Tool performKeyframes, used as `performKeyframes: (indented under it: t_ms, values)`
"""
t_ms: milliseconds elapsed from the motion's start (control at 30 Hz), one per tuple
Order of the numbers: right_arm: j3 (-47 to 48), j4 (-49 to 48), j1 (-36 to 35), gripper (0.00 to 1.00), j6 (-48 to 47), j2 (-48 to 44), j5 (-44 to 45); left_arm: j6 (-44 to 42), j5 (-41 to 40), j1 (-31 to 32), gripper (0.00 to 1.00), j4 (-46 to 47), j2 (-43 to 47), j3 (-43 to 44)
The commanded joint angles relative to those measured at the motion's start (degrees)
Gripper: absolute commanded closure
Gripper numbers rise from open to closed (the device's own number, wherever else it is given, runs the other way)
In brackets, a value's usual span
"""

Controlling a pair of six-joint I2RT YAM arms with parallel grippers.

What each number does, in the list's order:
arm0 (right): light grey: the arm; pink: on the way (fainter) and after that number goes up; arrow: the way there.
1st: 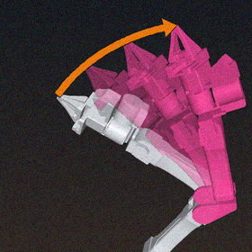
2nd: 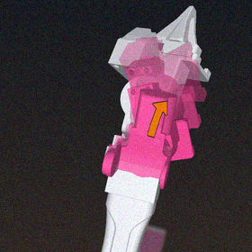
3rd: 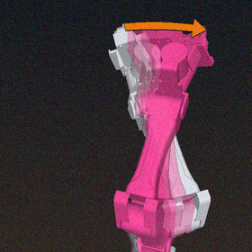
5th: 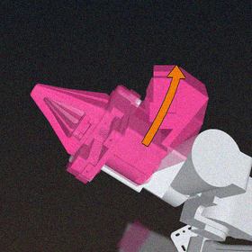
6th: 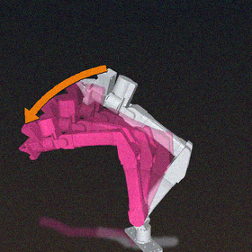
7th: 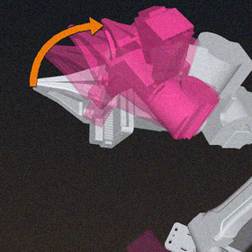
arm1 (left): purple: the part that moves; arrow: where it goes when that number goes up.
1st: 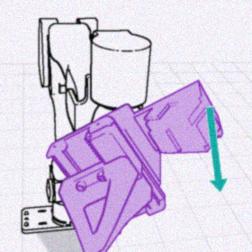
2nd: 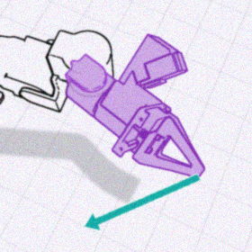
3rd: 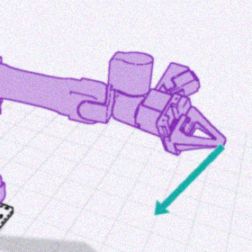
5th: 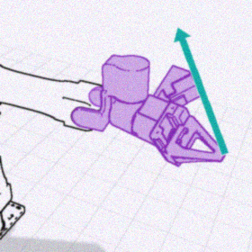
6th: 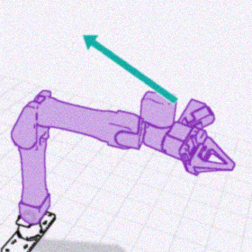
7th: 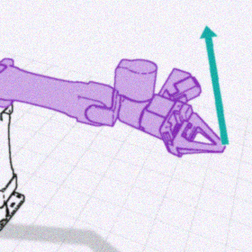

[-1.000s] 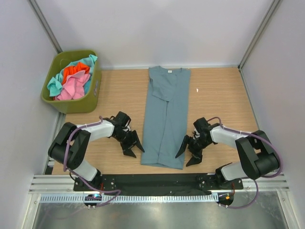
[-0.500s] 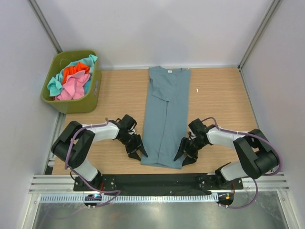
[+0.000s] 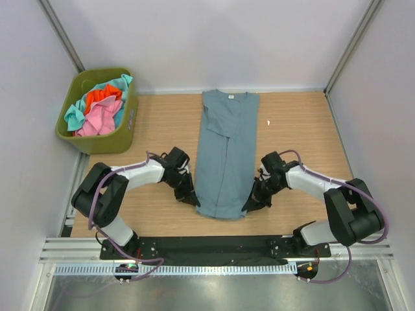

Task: Fold and stack the t-shirts
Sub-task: Fold the tshirt

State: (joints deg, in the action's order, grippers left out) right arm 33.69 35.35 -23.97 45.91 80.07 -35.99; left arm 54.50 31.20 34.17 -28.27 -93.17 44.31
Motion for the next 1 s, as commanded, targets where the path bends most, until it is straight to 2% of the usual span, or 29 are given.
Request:
performKeyframes:
  t_ms: [0,133,267,367,467,700,933,967]
  values:
    - [7.0,4.5,3.1,0.98,-6.1,-1.6,0.3,-5.8,-1.6,-3.0,1.0,-1.3,2.6,6.6]
    - [15.2,7.1,6.4,0.98,-9.9,0.3,0.6,-9.7,-1.6,-6.7,1.0,-2.9,0.6,13.8]
    - [19.8,7.3,9.1,0.99,-11.5,3.2,1.1,-12.0,-1.9,-8.9,1.0,-4.9,-3.3,23.5]
    - [22.6,6.0,11.7,0.98,-12.0,6.1,1.4,-12.8,-1.9,-10.6,1.0,-5.7,-5.9,27.4]
    - [24.4,3.8,13.9,0.98,-11.7,8.6,1.5,-13.9,-1.5,-12.4,1.0,-5.8,-10.1,32.4]
    - [29.0,-9.8,16.7,0.99,-8.5,16.8,-0.8,-14.2,0.4,-15.2,1.0,-3.4,-20.8,42.9]
    - [43.4,-14.3,17.5,0.99,-8.8,28.8,-1.1,-13.0,-1.6,-16.9,1.0,1.5,-30.8,55.7]
    - [45.0,-14.0,17.8,0.96,-9.2,30.9,-0.6,-13.1,-2.1,-17.3,0.95,2.1,-32.5,58.3]
